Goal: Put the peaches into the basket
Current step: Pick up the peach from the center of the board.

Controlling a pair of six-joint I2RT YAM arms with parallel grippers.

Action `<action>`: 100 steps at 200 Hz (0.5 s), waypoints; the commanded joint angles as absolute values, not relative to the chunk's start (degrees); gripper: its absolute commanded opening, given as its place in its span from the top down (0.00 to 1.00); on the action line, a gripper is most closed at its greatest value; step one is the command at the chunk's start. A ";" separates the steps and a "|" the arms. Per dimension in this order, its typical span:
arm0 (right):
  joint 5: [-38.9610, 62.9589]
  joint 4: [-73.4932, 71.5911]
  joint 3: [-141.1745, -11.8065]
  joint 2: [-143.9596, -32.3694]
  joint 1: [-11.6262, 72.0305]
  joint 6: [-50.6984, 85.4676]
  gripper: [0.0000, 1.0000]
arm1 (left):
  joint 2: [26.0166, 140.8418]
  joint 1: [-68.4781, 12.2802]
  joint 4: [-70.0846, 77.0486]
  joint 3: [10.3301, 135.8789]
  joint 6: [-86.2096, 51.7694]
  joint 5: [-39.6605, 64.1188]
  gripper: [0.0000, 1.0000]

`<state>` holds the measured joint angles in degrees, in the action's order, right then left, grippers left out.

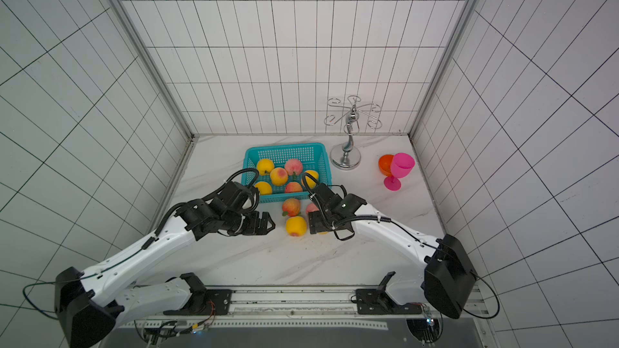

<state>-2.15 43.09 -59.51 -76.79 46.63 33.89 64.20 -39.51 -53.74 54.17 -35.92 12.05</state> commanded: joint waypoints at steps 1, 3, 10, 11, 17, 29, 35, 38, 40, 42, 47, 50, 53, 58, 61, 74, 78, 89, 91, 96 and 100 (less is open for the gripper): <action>-4.13 47.34 -66.83 -77.88 46.25 31.33 0.18 | 63.48 -39.01 -52.29 54.88 -35.14 11.87 0.02; -4.13 47.41 -67.38 -78.03 46.12 31.15 0.18 | 63.46 -38.91 -52.29 54.99 -35.15 11.80 0.02; -4.17 47.73 -69.28 -78.59 45.80 30.58 0.18 | 63.38 -38.72 -52.24 55.23 -35.07 11.73 0.02; -4.20 47.77 -69.49 -78.76 45.75 30.45 0.18 | 63.37 -38.70 -52.22 55.25 -35.07 11.71 0.02; -4.00 48.01 -71.15 -79.36 45.44 29.89 0.19 | 63.27 -38.46 -52.29 55.52 -34.85 11.65 0.02; -3.83 48.65 -74.88 -80.94 44.71 28.59 0.19 | 63.21 -38.10 -52.21 56.02 -34.38 11.39 0.02; -3.63 49.13 -76.79 -81.89 44.37 27.88 0.18 | 63.19 -37.90 -52.08 56.22 -34.04 11.17 0.02; -3.54 49.42 -77.83 -82.42 44.12 27.48 0.18 | 63.17 -37.74 -52.04 56.29 -33.94 11.04 0.02; -3.46 49.58 -78.59 -82.76 44.08 27.15 0.18 | 63.19 -37.71 -51.97 56.37 -33.89 11.00 0.02; -3.50 49.68 -79.17 -83.09 43.89 26.91 0.18 | 63.13 -37.60 -51.88 56.46 -33.78 10.95 0.02; -3.22 50.16 -80.94 -84.02 43.56 26.19 0.19 | 63.11 -37.26 -51.71 56.65 -33.47 10.92 0.02; -3.13 50.37 -81.89 -84.63 43.35 25.77 0.18 | 63.11 -37.07 -51.62 56.79 -33.35 10.90 0.02; -3.02 50.63 -82.93 -85.15 43.12 25.35 0.18 | 63.06 -36.86 -51.50 56.97 -33.14 10.94 0.01; -2.68 51.02 -84.45 -86.08 42.77 24.71 0.18 | 63.02 -36.51 -51.30 57.31 -32.82 11.13 0.01; -2.50 51.25 -85.41 -86.66 42.49 24.36 0.18 | 62.93 -36.31 -51.14 57.45 -32.58 11.20 0.01; -2.07 51.99 -89.05 -89.06 41.53 22.78 0.18 | 62.68 -35.65 -50.31 58.37 -32.01 10.61 0.01; -1.96 52.19 -90.11 -89.83 41.25 22.34 0.18 | 62.56 -35.53 -49.87 58.59 -31.72 10.22 0.01; -1.71 52.71 -92.85 -91.88 40.54 20.93 0.18 | 62.24 -35.30 -48.62 59.01 -30.71 8.56 0.01; -1.61 52.79 -93.33 -92.27 40.41 20.66 0.18 | 62.16 -35.26 -48.32 59.05 -30.53 8.31 0.02; -1.24 53.02 -94.37 -93.23 40.02 20.15 0.19 | 62.05 -35.12 -47.53 59.06 -29.99 7.70 0.01; -0.80 53.14 -95.10 -94.03 39.65 19.79 0.19 | 62.05 -34.93 -47.23 59.24 -29.70 7.30 0.01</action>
<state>-2.11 49.41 -88.53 -90.39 41.47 24.14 63.57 -35.68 -51.57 56.97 -32.86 10.70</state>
